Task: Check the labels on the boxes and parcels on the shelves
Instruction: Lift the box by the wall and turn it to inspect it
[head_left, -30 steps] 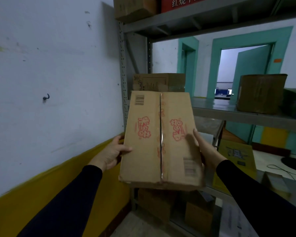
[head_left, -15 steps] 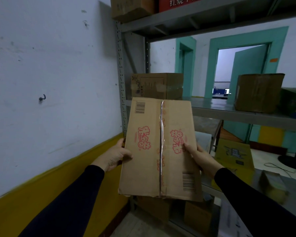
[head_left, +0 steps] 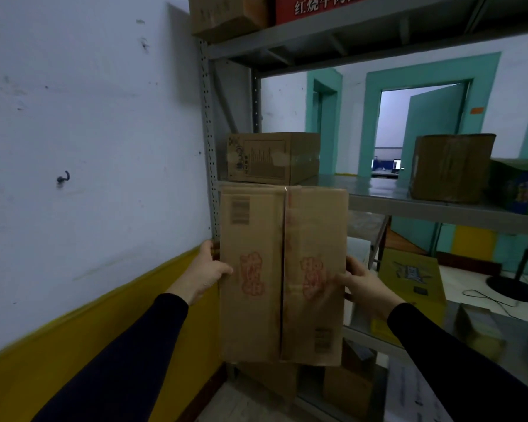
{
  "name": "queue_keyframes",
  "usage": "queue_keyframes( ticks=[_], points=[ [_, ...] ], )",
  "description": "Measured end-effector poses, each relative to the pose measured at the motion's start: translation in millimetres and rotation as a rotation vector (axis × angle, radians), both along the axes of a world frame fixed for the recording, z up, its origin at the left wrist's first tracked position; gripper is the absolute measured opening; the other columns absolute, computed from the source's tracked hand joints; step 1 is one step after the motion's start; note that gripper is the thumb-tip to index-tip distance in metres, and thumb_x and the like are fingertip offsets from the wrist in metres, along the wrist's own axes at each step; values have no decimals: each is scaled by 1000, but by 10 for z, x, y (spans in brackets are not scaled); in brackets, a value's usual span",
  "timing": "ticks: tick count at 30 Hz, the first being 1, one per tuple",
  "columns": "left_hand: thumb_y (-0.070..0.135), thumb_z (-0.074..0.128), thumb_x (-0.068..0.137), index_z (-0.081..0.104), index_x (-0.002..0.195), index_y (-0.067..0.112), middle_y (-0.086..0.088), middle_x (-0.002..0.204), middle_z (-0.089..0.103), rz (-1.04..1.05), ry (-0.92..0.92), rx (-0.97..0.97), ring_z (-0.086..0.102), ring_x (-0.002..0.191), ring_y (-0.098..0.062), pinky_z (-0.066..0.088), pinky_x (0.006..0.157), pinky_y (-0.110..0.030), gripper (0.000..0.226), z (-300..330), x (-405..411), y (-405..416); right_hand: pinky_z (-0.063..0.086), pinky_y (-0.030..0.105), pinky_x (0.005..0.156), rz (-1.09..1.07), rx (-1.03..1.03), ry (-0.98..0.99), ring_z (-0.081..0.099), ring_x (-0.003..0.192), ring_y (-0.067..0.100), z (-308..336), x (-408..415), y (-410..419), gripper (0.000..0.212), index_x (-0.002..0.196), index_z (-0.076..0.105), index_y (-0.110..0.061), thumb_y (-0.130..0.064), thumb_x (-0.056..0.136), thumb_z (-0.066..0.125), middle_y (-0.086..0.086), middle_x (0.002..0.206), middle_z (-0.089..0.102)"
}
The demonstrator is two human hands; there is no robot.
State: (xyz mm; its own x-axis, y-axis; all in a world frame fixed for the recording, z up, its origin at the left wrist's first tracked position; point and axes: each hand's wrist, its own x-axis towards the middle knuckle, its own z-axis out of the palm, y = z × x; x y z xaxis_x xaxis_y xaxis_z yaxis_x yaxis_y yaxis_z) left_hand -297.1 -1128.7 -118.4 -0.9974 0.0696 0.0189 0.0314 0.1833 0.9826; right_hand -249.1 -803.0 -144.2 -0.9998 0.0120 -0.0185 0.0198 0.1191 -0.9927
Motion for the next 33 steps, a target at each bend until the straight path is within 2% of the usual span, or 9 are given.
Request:
queue_keyframes(
  ticks=[3,6,11,13,16,18,21,25,33],
  points=[
    [11,67,81,39,137,11,-11,126,57,22,-58,126,56,113,-29,47,100,-49,63,44,34,32,52,39,88,10,50,3,62,113,18,43,18,-10,73,149,29,-47,-28,93,71,-8,130,57],
    [32,49,88,58,107,15,-9,99,54,-83,-157,336,50,89,-26,40,82,-41,27,102,83,0,56,25,76,6,155,25,64,104,10,18,53,-15,79,153,28,-39,-24,90,74,-8,124,59],
    [95,38,69,60,127,28,-13,125,63,-142,-330,516,53,120,-35,41,98,-56,91,167,3,-66,51,34,99,43,206,128,57,109,3,-34,131,-4,78,152,24,-48,-22,94,69,-14,138,49],
    [80,47,80,66,119,28,-14,119,68,-139,-314,424,56,114,-35,45,89,-55,68,229,97,9,50,39,102,79,144,132,56,112,3,-3,137,-6,68,150,31,-47,-18,99,62,-13,139,50],
    [49,68,76,66,120,24,-16,115,71,-129,-279,394,59,109,-35,46,91,-55,50,198,153,18,38,50,114,83,-193,66,54,123,21,162,125,32,34,130,60,-31,-42,99,50,1,134,58],
    [37,71,80,64,124,20,-15,111,70,-107,-245,368,60,105,-33,47,96,-54,48,124,164,-11,36,56,113,34,-376,-11,55,121,31,226,62,89,55,127,63,-24,-59,98,33,10,122,65],
    [30,82,73,57,134,23,-13,121,69,-200,-180,296,64,109,-31,53,88,-47,67,5,143,-55,50,56,96,7,-302,-87,64,115,39,237,-39,83,79,134,57,-30,-86,85,30,15,121,70],
    [19,89,57,45,142,32,-9,127,68,-345,-134,250,63,119,-29,56,91,-44,97,-40,77,-145,61,33,69,63,-119,12,75,97,23,189,13,-46,56,133,57,-21,-55,88,58,7,110,76],
    [-5,77,74,41,147,28,-8,132,64,-338,-106,215,59,124,-28,50,103,-44,88,-39,118,-213,59,32,83,80,-81,161,69,108,17,141,109,-156,47,127,50,-37,-43,83,65,-1,121,68]
  ],
)
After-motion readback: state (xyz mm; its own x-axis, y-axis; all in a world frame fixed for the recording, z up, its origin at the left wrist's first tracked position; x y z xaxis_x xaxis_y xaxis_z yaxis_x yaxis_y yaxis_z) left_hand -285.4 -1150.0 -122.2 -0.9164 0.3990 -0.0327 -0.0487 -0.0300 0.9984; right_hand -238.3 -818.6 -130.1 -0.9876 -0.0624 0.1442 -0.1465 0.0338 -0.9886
